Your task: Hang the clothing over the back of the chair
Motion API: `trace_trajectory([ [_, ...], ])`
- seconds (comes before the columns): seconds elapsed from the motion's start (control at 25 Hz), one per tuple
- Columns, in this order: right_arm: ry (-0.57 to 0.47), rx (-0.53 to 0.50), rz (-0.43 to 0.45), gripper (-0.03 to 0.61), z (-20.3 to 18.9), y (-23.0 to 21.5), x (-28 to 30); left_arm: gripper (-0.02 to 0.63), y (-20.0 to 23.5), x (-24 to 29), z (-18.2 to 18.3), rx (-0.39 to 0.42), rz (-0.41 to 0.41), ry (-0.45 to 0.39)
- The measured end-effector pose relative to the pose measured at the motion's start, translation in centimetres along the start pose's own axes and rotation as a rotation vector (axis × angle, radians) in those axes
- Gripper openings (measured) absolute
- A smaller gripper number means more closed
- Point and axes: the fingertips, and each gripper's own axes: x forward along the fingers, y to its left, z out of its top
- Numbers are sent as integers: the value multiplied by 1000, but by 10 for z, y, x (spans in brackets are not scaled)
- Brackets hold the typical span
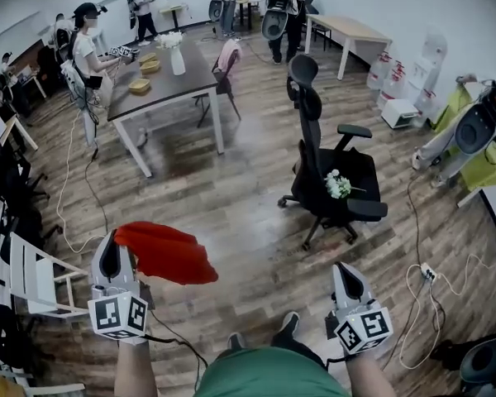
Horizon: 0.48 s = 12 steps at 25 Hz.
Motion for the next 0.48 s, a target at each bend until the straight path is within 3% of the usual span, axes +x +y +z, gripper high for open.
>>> trace_trajectory([
  [0.48, -21, -7, -2, -6, 29, -141, 25, 38, -100, 67, 28, -64, 67, -60],
])
